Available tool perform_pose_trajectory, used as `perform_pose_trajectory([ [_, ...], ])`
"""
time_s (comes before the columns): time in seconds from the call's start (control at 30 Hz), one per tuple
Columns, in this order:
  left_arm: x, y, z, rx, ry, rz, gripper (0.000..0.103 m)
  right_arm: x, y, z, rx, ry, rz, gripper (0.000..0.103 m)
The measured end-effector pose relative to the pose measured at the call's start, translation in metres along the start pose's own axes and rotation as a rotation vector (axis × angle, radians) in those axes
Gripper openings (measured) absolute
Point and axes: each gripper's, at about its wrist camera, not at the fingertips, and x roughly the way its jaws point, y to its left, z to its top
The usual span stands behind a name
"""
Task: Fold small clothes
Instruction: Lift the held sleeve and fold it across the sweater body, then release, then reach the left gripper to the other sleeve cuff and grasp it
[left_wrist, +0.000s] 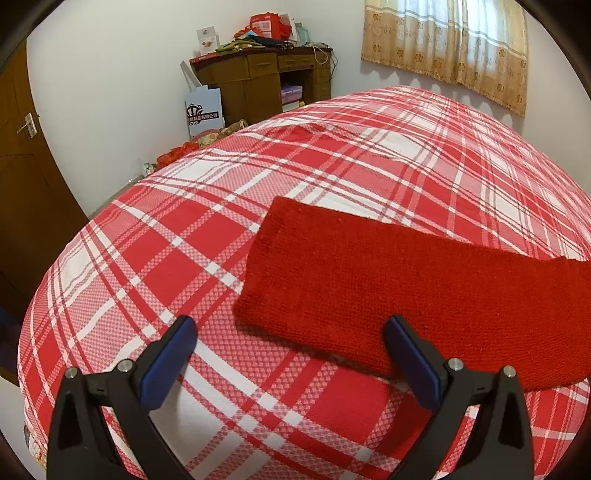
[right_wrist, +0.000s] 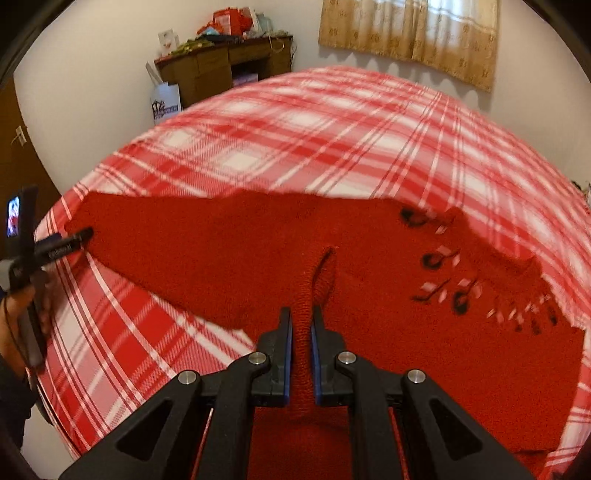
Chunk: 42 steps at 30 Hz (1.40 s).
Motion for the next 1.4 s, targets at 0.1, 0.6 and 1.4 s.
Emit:
perform_pose_trajectory([
  [0.1,0.0,0.0,0.0,0.004,0.003,0.002,0.103,0.014,0.0,-0.009,-0.001,0.025,0.001,0.008],
  [0.6,0.003,0.0,0.002,0.009,0.024,-0.022,0.103,-0.014,-0.044,-0.053,0.11,-0.018,0.164,0.061],
  [1.4,0.012,0.017,0.028,-0.069,0.025,-0.07,0.071,-0.076,-0.077,-0.147,0.155,-0.043,0.046,0.061],
])
